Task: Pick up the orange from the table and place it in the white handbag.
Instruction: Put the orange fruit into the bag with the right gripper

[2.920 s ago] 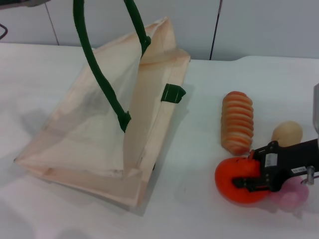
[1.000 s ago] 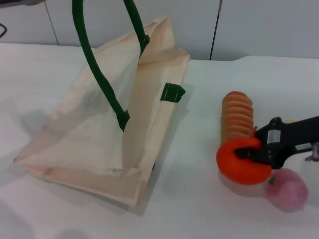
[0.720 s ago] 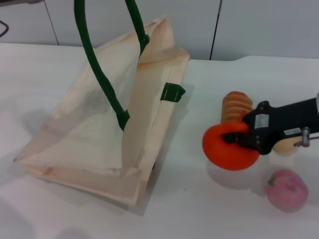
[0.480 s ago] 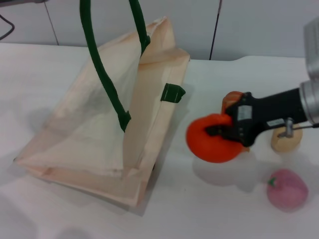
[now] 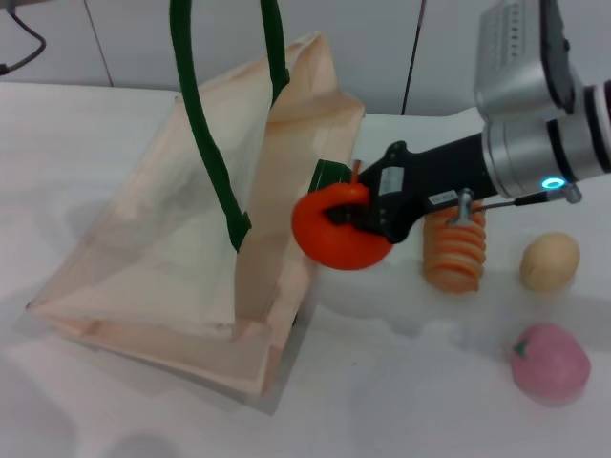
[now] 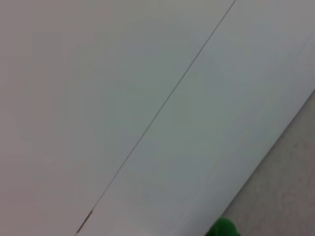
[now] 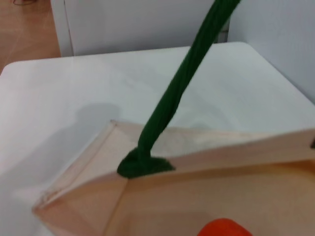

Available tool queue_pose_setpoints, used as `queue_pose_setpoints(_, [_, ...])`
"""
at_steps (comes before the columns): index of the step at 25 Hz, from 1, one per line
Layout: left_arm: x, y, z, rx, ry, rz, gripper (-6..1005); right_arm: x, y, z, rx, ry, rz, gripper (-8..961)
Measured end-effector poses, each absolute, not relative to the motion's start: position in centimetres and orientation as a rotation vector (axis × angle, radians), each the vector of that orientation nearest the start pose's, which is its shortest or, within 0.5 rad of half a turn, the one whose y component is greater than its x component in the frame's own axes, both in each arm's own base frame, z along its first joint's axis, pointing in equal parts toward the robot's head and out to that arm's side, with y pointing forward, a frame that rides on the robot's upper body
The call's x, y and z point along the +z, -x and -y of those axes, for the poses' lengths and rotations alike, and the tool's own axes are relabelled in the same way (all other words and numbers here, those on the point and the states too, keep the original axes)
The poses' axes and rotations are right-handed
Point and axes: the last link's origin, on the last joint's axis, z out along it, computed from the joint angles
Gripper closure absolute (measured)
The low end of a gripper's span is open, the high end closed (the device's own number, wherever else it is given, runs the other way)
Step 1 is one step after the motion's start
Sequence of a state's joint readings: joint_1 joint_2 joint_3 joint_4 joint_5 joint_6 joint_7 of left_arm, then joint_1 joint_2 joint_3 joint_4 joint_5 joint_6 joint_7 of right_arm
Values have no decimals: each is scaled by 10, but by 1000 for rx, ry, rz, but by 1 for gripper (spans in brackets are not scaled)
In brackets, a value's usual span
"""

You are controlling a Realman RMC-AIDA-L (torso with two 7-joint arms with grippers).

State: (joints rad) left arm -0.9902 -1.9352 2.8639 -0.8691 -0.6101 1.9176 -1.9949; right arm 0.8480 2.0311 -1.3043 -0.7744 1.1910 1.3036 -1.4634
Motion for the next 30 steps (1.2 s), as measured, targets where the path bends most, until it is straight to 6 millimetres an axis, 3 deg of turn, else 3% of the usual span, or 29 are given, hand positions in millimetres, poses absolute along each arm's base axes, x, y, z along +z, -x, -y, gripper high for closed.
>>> queue_pose_setpoints(9, [149, 183, -405, -1115, 2425, 1096, 873, -54, -114, -406, 239, 2970, -146, 883])
queue_pose_setpoints(22, [147, 172, -410, -1137, 2448, 1096, 872, -96, -93, -409, 213, 2951, -103, 892])
queue_pose_setpoints(30, [149, 168, -412, -1146, 2451, 1108, 871, -112, -81, -404, 223, 2947, -61, 893])
